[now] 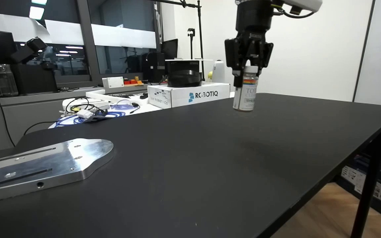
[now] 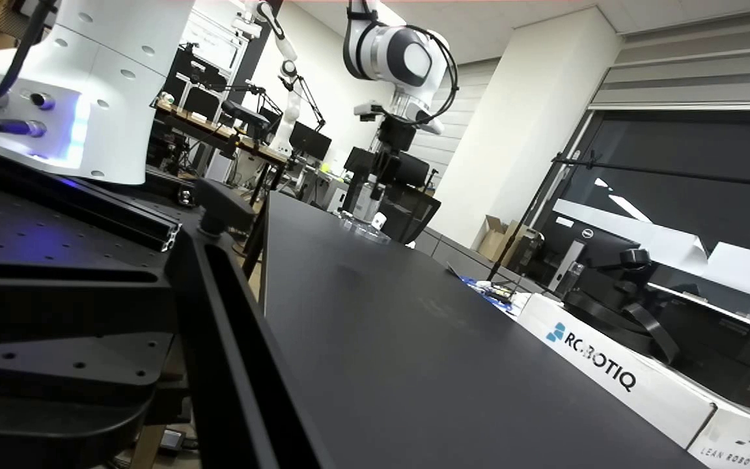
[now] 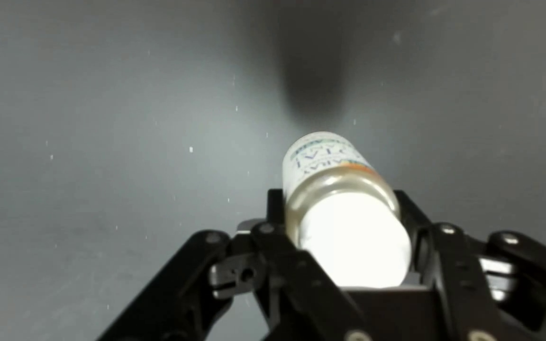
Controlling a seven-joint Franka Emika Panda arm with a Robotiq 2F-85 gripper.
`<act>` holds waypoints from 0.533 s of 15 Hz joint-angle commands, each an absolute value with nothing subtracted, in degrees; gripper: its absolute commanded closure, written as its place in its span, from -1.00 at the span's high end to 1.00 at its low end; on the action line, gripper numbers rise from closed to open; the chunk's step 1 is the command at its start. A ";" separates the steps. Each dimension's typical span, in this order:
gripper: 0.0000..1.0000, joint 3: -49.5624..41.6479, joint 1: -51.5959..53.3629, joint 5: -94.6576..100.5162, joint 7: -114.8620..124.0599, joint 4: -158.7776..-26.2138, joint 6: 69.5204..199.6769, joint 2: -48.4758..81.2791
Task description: Put the bottle on the metal thing
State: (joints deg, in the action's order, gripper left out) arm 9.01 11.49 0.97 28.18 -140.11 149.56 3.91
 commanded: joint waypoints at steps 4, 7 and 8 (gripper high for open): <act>-0.39 6.29 14.64 10.68 31.30 -116.22 144.93 19.53; -0.39 6.11 18.22 10.23 30.06 -106.00 141.95 26.33; -0.39 5.99 19.75 10.43 29.92 -102.69 140.81 28.37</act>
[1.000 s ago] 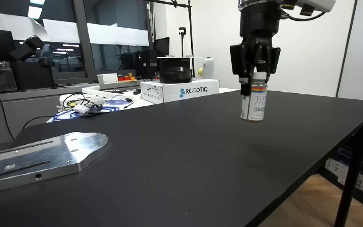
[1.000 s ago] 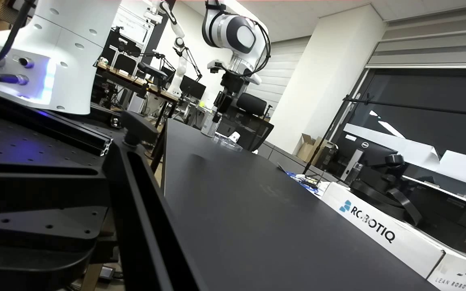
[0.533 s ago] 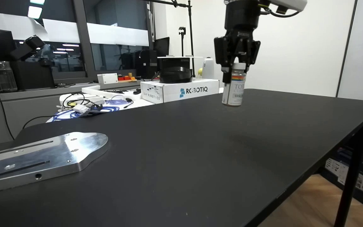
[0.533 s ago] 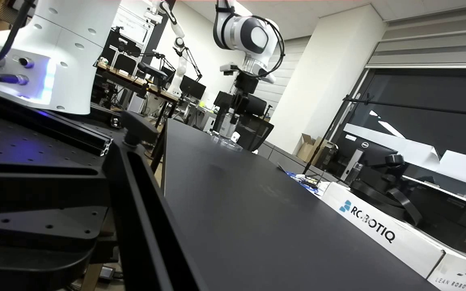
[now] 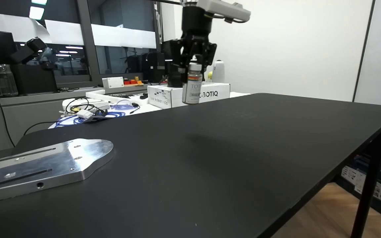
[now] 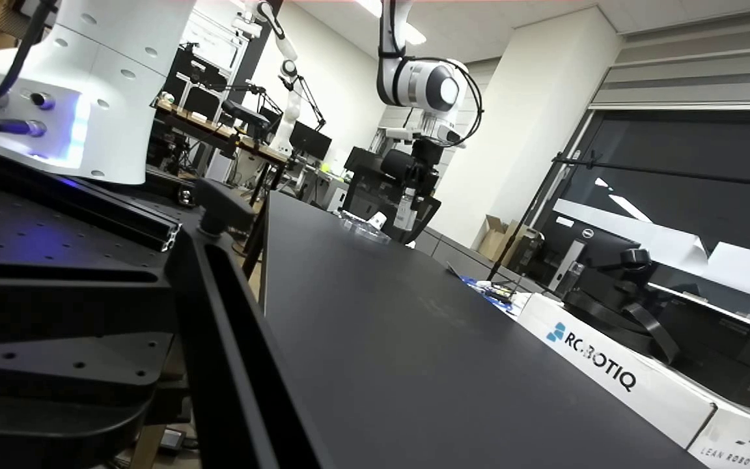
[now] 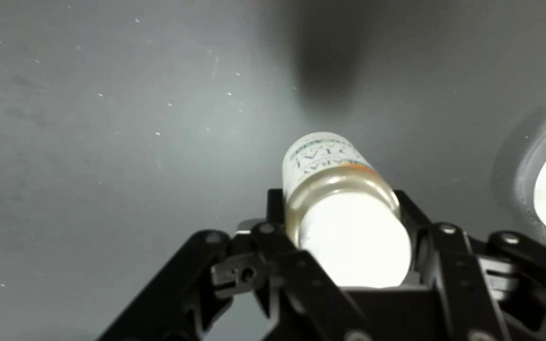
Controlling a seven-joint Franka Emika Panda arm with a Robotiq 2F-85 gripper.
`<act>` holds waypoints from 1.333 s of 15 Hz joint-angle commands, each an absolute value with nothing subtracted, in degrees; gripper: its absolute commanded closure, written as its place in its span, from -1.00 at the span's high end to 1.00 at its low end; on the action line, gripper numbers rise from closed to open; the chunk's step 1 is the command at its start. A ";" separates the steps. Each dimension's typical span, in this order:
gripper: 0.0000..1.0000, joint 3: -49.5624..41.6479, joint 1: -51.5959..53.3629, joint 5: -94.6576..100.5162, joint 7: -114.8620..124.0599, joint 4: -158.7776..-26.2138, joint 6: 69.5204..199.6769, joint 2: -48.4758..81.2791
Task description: Put the bottle on the metal thing
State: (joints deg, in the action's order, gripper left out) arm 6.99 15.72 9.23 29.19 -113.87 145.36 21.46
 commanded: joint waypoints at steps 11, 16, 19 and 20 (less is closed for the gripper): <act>-0.39 7.19 28.60 8.59 20.76 -70.85 128.10 48.40; -0.39 8.65 29.00 8.15 13.76 -58.63 123.24 56.87; -0.39 9.64 29.46 8.07 11.12 -51.64 119.57 61.16; -0.39 9.85 29.68 8.13 10.39 -49.32 118.31 62.60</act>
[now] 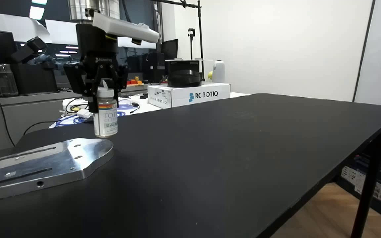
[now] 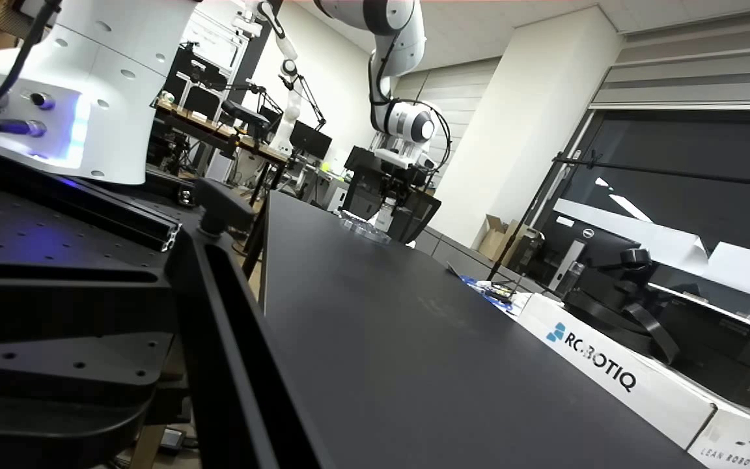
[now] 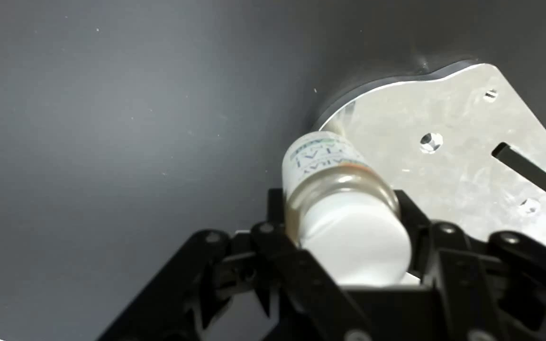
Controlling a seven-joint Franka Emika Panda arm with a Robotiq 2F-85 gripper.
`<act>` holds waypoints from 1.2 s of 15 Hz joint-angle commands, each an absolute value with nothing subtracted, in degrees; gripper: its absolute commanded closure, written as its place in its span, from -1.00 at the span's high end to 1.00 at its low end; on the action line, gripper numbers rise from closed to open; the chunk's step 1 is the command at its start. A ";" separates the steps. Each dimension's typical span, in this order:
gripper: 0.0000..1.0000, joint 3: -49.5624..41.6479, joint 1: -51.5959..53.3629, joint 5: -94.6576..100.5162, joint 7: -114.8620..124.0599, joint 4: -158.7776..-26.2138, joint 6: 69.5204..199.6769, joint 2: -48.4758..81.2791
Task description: Put the bottle on the metal thing
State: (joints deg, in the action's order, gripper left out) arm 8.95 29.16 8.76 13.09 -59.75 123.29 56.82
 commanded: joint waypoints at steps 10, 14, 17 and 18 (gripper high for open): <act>-0.39 9.02 32.18 7.00 5.96 -36.94 112.14 69.75; -0.39 8.67 32.58 6.40 5.32 -34.09 110.48 71.18; -0.39 8.76 32.67 5.98 4.58 -32.28 107.84 71.94; -0.39 8.67 32.76 5.90 4.47 -31.64 107.04 72.20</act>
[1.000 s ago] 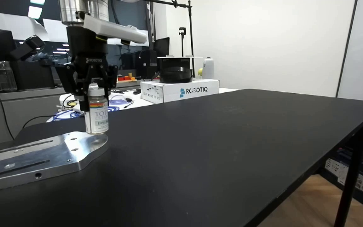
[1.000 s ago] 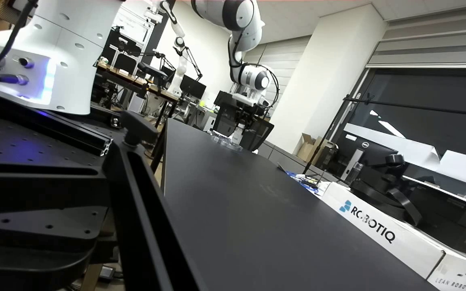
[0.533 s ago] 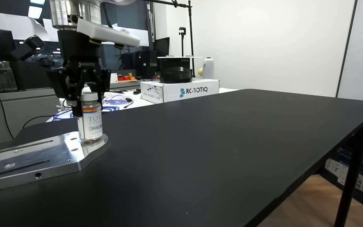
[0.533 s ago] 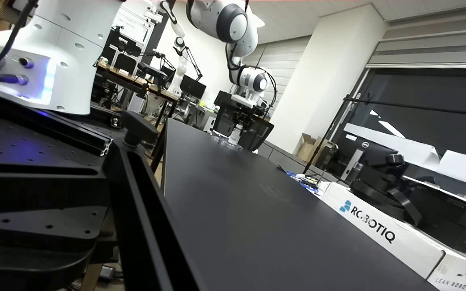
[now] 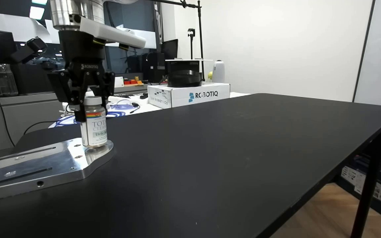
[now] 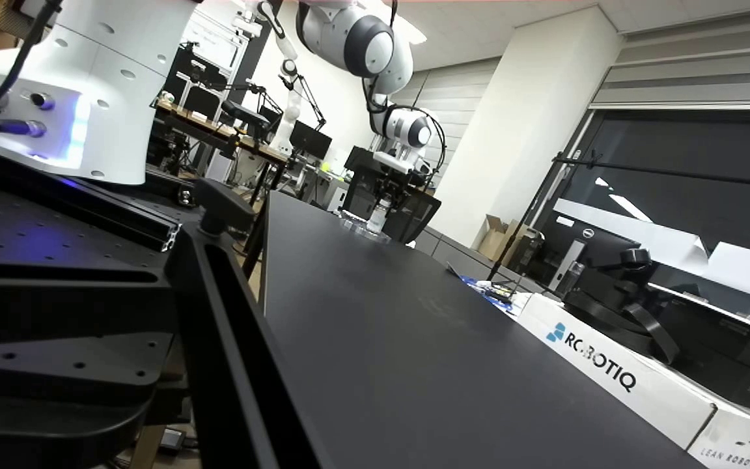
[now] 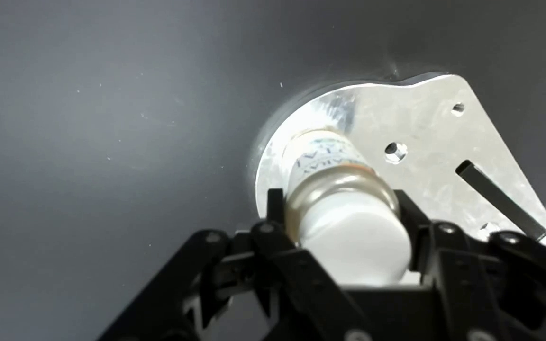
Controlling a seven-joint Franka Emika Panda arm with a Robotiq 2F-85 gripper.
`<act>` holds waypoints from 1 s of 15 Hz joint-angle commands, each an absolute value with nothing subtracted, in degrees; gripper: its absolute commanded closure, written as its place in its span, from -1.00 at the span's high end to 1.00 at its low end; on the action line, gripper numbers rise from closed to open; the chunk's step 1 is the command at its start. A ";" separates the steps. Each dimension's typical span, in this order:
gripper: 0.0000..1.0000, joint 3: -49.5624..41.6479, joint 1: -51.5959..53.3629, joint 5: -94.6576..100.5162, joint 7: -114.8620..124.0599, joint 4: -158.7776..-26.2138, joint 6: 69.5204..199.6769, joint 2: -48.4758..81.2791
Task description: Put the bottle on the metal thing
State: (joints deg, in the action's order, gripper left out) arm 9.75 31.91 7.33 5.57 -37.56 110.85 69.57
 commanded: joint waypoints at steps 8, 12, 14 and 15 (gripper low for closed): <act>-0.39 7.08 33.66 5.79 4.02 -26.33 99.19 74.26; -0.39 6.31 34.10 5.79 4.35 -23.18 98.67 76.01; -0.39 6.08 34.21 5.75 4.19 -22.03 98.71 76.72; -0.39 5.95 34.26 5.75 4.12 -21.56 98.65 77.01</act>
State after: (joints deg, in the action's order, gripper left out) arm 7.34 33.48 6.59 4.44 -27.50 100.53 74.06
